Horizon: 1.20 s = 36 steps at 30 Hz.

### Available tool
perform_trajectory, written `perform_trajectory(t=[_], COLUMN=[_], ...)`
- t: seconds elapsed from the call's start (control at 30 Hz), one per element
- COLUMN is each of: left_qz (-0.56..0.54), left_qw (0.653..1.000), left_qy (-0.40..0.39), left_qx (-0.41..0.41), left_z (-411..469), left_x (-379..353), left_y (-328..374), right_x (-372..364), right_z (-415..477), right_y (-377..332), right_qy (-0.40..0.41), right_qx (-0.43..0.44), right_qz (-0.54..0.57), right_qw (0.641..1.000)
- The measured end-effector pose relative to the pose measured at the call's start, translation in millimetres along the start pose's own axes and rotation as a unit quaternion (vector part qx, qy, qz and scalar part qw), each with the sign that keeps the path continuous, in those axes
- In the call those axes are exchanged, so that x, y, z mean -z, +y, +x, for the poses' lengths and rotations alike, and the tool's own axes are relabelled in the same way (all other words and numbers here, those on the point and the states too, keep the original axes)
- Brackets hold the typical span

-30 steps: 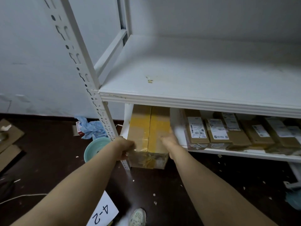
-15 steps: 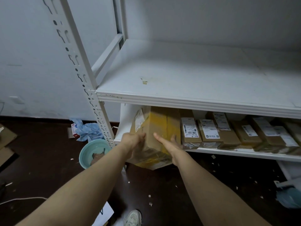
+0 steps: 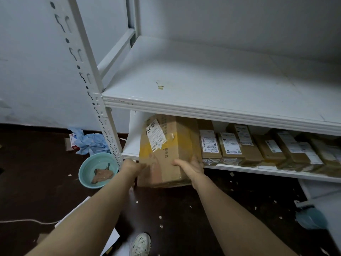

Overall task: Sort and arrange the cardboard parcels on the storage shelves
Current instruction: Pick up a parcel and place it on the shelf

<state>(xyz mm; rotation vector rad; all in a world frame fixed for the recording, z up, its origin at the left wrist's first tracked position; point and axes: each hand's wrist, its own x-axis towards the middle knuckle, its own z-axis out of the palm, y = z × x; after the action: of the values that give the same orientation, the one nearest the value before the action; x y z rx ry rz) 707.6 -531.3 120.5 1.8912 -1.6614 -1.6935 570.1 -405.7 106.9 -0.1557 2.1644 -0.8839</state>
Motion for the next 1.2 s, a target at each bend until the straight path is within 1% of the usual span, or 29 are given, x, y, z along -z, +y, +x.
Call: perform_trajectory(t=[0.07,0.13,0.2,0.27,0.3,0.37,0.43,0.47,0.53,0.57,0.63,0.7,0.77,0.87,0.97,1.03,1.17,1.2], left_qz=[0.002,0.004,-0.009,-0.006,-0.003,-0.014,-0.017,-0.009,0.012,0.018,0.024,0.081,0.138,0.202,0.287,0.325,0.34,0.339], left_qw=[0.999,0.997,0.997,0.998,0.997,0.996,0.994,0.992,0.988,0.988,0.994,0.996,0.987,0.971,0.946,0.93,0.921,0.924], left_qy=[-0.019,-0.045,-0.057,-0.047,-0.044,-0.053,-0.082,-0.109,-0.144,-0.143,-0.099,-0.035,0.008,0.034,0.08,0.104,0.131,0.13], left_qx=[0.037,0.057,0.055,0.052,0.057,0.071,0.068,0.063,0.056,0.052,0.029,-0.031,-0.08,-0.12,-0.127,-0.135,-0.137,-0.122], left_z=[6,10,16,21,23,28,26,26,26,27,32,44,55,72,96,114,127,130], left_x=[2,1,1,2,2,0,-4,-8,-15,-17,-15,-9,-1,5,6,1,-6,-6], left_y=[-8,-14,-19,-21,-20,-18,-11,-8,-1,4,15,23,30,42,58,69,95,99], right_x=[1,-6,-14,-17,-17,-14,-15,-16,-20,-22,-27,-33,-39,-46,-45,-45,-49,-50], right_z=[7,10,14,20,21,32,42,45,50,51,45,42,44,42,45,45,45,43], right_y=[-1,-3,-3,-3,-6,-13,-23,-27,-32,-34,-35,-33,-32,-35,-32,-27,-15,-13], right_qy=[-0.001,-0.01,-0.019,-0.023,-0.017,0.028,0.086,0.103,0.097,0.082,0.045,0.023,0.007,0.0,0.048,0.077,0.114,0.112], right_qx=[0.009,-0.004,-0.024,-0.024,-0.01,0.022,0.03,0.024,-0.001,-0.018,-0.035,-0.024,0.001,0.056,0.091,0.107,0.114,0.112], right_qz=[0.04,0.096,0.136,0.161,0.169,0.184,0.2,0.225,0.272,0.273,0.217,0.134,0.063,-0.072,-0.175,-0.199,-0.209,-0.211], right_qw=[0.999,0.995,0.99,0.986,0.985,0.982,0.976,0.969,0.957,0.958,0.975,0.99,0.998,0.996,0.979,0.971,0.965,0.965])
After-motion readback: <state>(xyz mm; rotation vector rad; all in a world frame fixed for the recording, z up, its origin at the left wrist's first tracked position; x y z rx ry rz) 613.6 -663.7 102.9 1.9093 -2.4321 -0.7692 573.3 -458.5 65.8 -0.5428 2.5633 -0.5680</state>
